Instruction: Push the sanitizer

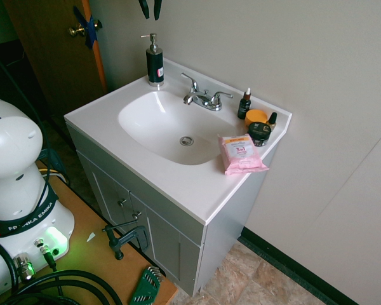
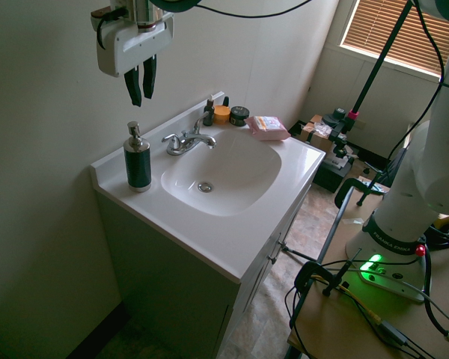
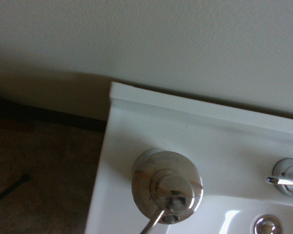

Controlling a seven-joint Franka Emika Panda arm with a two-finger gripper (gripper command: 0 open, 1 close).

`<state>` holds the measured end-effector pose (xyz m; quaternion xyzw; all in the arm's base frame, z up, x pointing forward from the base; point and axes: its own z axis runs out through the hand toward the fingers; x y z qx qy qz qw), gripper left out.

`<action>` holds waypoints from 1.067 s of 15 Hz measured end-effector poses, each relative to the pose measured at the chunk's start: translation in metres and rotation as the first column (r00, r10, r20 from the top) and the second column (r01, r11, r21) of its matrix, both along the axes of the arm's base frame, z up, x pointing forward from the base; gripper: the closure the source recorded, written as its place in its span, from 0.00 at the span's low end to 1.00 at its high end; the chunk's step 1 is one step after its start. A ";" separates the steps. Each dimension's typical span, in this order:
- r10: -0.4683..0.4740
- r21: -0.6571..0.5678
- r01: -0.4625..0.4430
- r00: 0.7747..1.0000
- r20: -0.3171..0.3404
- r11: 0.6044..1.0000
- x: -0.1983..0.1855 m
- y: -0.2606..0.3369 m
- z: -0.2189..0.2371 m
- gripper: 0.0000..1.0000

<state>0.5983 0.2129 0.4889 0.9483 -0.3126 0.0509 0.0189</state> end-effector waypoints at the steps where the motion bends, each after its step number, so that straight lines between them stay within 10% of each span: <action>1: 0.001 0.000 -0.001 1.000 -0.005 1.000 0.001 0.004 -0.005 1.00; 16: -0.023 -0.016 0.022 0.998 -0.052 1.000 0.022 0.013 -0.047 1.00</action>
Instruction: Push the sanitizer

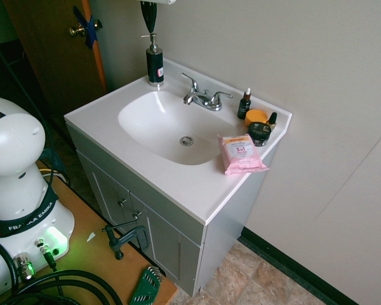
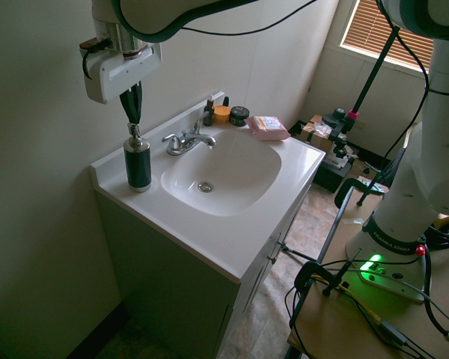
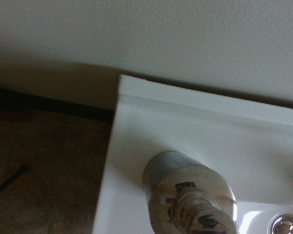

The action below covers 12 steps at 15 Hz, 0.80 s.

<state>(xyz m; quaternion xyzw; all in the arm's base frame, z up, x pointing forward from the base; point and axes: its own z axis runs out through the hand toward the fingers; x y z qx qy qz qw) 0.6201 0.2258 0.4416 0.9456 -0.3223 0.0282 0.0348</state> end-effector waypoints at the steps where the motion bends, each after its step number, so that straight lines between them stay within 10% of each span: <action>1: -0.001 0.000 0.001 1.000 0.000 1.000 0.000 0.000 0.000 1.00; 12: -0.018 0.021 0.018 1.000 0.009 1.000 0.002 0.010 -0.011 1.00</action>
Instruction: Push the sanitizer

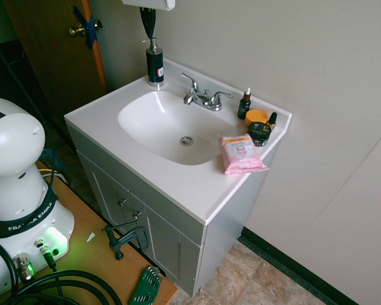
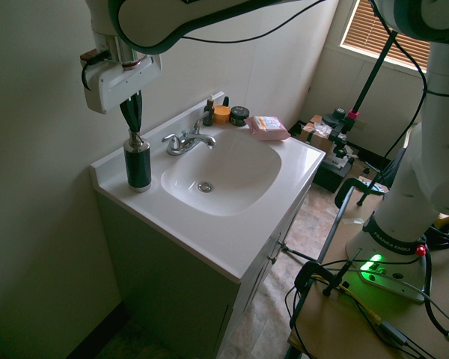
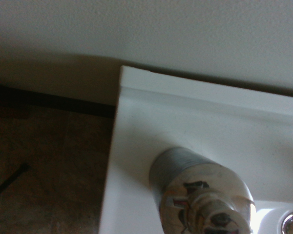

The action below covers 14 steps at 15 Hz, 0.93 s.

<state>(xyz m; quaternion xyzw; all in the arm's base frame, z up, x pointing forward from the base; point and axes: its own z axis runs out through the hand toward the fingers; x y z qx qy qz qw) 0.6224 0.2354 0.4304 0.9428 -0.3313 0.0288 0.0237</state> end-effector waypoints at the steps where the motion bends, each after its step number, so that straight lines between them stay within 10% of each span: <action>1: -0.010 0.024 0.010 1.000 0.017 1.000 0.001 -0.001 0.009 0.00; 6: -0.081 0.119 0.071 0.993 0.082 0.990 -0.034 -0.078 0.092 0.00; 14: -0.079 0.083 0.077 0.997 0.022 0.994 -0.140 -0.186 0.045 0.00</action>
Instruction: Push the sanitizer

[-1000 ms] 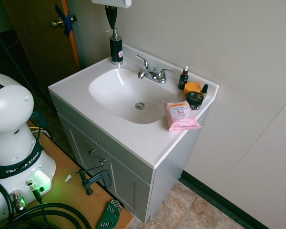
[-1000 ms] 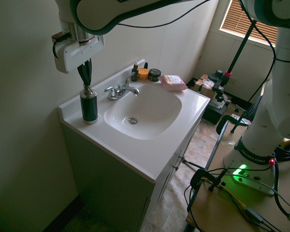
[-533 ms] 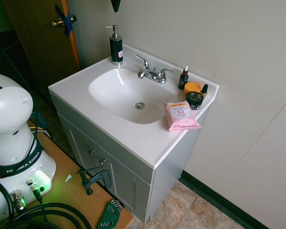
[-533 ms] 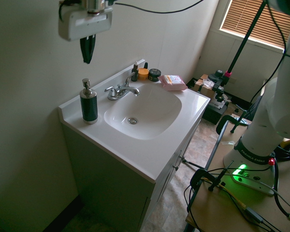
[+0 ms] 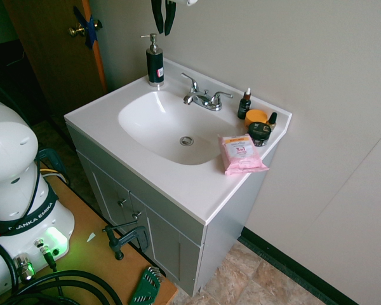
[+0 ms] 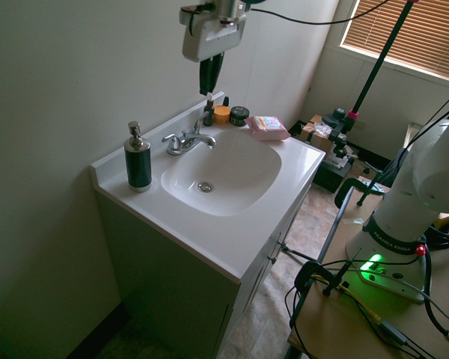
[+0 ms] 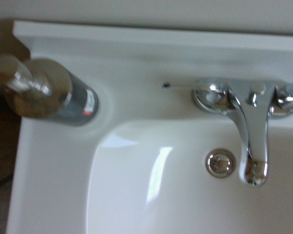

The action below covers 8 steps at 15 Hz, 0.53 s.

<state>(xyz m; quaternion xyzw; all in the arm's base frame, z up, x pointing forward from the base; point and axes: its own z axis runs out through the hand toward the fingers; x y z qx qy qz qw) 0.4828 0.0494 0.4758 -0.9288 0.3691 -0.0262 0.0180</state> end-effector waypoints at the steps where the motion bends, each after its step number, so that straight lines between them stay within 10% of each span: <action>1: -0.001 -0.003 0.001 1.000 -0.005 1.000 -0.016 -0.003 -0.011 0.00; 8: -0.012 0.016 0.012 1.000 -0.015 1.000 -0.065 -0.006 -0.044 0.00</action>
